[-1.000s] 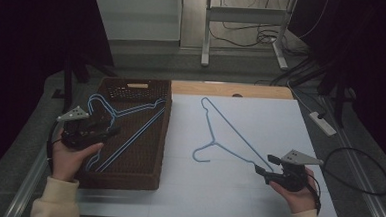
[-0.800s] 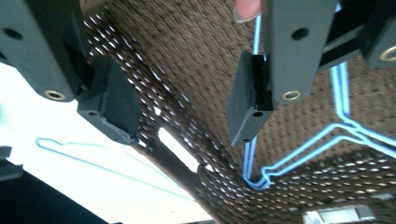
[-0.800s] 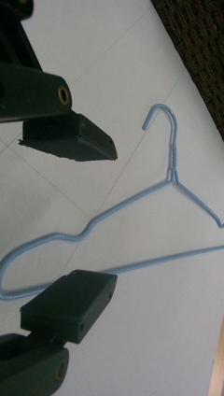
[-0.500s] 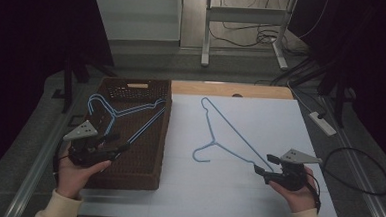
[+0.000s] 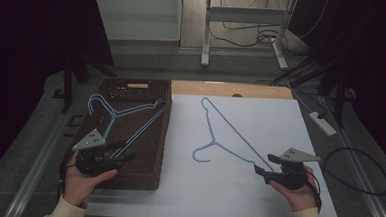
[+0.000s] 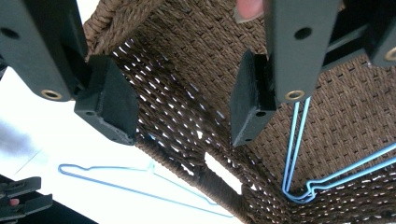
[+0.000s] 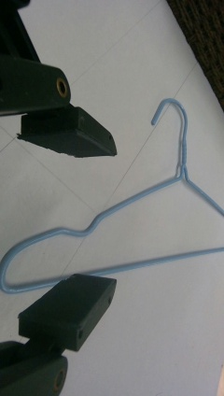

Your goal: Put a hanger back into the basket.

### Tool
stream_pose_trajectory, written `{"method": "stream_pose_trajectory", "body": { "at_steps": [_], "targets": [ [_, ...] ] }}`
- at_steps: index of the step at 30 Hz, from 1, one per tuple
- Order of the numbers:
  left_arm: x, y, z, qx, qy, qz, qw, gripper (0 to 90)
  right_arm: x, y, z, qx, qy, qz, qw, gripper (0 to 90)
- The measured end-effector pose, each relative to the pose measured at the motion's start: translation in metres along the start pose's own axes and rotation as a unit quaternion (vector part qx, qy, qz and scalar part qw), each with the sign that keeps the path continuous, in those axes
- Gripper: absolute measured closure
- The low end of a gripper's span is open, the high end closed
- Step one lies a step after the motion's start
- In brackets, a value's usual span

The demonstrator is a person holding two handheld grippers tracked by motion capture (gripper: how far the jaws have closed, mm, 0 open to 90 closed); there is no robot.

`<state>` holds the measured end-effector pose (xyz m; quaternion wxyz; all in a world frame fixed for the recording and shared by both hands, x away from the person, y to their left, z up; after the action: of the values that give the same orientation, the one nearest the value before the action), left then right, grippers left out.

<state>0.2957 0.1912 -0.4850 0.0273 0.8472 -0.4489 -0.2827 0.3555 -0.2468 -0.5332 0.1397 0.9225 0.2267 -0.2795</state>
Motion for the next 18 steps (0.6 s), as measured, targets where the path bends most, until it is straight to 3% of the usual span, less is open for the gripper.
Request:
{"method": "stream_pose_trajectory", "body": {
  "at_steps": [3, 5, 10, 14, 17, 18],
  "targets": [
    [0.002, 0.001, 0.0, 0.002, -0.001, 0.002, 1.0, 42.3, 0.002, -0.001, 0.002, 0.0, -0.02, -0.006, 0.9998, 29.2],
    [0.004, 0.002, 0.001, 0.003, -0.003, 0.003, 1.0, 42.3, 0.006, -0.004, 0.002, -0.015, -0.039, -0.005, 0.9991, 28.5],
    [0.009, 0.006, 0.002, 0.008, -0.011, 0.005, 0.9999, 42.2, 0.01, -0.005, -0.005, -0.013, -0.046, -0.012, 0.9988, 29.7],
    [0.009, 0.006, 0.003, 0.009, -0.012, 0.004, 0.9999, 42.2, 0.014, 0.003, -0.012, -0.003, -0.05, -0.007, 0.9987, 33.6],
    [0.008, 0.005, 0.002, 0.007, -0.01, 0.006, 0.9999, 42.0, 0.021, 0.012, -0.018, 0.001, -0.06, 0.003, 0.9982, 44.6],
    [0.008, 0.005, 0.002, 0.006, -0.01, 0.006, 0.9999, 41.9, 0.025, 0.017, -0.02, -0.003, -0.067, 0.015, 0.9976, 55.7]
  ]
}}
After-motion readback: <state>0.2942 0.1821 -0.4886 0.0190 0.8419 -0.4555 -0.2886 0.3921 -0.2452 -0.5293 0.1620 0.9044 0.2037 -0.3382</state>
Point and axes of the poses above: each handheld gripper's, and its own axes: x roughly forward along the jaws, z roughly out of its underside, y roughly to its right, the point moved 9 cm from there along x, roughly forward along the jaws, and after that the axes turned 15 degrees about z, right-handed, at the moved point
